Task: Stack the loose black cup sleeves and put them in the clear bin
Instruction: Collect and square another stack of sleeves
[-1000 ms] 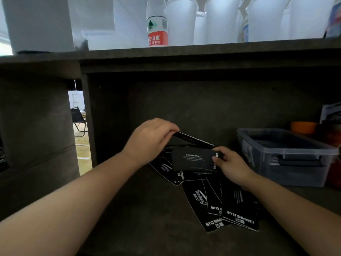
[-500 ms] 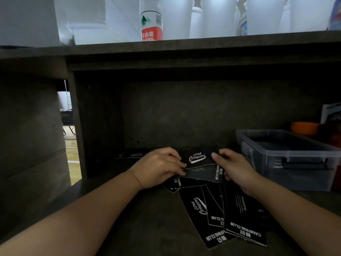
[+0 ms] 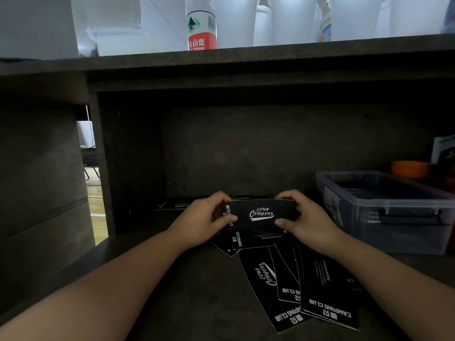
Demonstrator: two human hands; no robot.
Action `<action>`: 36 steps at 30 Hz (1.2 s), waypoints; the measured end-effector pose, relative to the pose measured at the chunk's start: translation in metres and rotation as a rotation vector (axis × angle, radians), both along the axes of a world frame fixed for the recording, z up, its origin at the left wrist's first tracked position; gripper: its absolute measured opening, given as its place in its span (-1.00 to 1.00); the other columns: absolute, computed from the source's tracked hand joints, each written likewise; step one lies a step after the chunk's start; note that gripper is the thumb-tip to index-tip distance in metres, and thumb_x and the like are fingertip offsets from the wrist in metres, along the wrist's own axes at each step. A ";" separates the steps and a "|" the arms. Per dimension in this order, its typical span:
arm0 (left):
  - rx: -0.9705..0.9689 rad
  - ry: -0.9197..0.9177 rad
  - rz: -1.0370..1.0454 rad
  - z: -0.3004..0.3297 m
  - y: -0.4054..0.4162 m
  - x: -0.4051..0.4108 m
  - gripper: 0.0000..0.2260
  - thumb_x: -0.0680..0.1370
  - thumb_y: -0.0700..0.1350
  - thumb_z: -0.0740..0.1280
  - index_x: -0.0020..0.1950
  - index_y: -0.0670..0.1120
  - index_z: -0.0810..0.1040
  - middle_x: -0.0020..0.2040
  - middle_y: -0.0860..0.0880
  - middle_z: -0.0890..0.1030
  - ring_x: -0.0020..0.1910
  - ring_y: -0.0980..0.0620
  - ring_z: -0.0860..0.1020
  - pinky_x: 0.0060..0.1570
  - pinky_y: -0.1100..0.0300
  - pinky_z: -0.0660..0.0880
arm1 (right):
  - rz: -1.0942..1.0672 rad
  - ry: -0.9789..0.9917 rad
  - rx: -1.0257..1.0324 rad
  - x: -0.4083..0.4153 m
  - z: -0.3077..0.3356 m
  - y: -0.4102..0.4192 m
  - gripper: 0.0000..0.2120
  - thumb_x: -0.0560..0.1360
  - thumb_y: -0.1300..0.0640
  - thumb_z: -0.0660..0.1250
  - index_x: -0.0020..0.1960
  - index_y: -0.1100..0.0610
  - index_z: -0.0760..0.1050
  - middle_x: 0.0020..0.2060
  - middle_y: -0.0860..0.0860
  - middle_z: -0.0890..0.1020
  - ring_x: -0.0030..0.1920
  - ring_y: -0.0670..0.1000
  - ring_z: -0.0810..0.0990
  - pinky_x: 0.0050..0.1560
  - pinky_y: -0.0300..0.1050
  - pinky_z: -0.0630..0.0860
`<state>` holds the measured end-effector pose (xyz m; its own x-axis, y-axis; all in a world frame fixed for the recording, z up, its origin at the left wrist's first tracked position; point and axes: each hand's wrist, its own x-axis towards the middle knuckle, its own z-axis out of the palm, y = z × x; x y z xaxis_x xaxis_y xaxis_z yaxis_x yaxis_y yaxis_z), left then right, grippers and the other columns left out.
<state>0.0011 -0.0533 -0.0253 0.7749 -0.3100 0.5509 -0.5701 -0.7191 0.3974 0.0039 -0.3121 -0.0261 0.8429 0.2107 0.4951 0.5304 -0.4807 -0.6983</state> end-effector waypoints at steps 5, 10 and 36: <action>-0.278 -0.022 0.246 -0.002 0.023 0.018 -0.74 0.60 0.17 0.23 0.08 0.02 0.56 -0.04 0.02 0.64 -0.03 0.06 0.59 0.02 0.13 0.49 | 0.031 0.033 -0.128 0.002 -0.002 -0.003 -0.55 0.44 0.18 0.45 0.17 -0.24 0.41 0.06 -0.15 0.59 0.08 -0.13 0.58 0.15 -0.12 0.53; -0.043 0.357 0.703 -0.011 0.080 0.032 -0.37 0.58 0.29 0.15 0.56 0.01 0.18 0.56 -0.08 0.22 0.50 -0.21 0.19 0.44 -0.06 0.19 | 0.054 0.039 -0.180 0.003 -0.004 -0.003 -0.59 0.50 0.14 0.39 0.22 -0.25 0.40 0.10 -0.16 0.58 0.12 -0.14 0.55 0.17 -0.16 0.48; 0.169 0.493 0.942 -0.008 0.064 0.020 -0.45 0.61 0.14 0.10 0.54 -0.09 0.23 0.55 -0.14 0.13 0.51 -0.19 0.06 0.47 -0.13 -0.01 | 0.004 0.033 -0.182 0.006 -0.004 -0.003 -0.66 0.52 0.19 0.36 0.18 -0.19 0.46 0.02 -0.16 0.60 0.01 -0.13 0.55 0.03 -0.23 0.43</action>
<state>0.0207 0.0106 -0.0329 0.8668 0.4843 0.1188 0.4372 -0.8526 0.2861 0.0098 -0.3147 -0.0299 0.8570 0.2972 0.4210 0.5107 -0.5986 -0.6171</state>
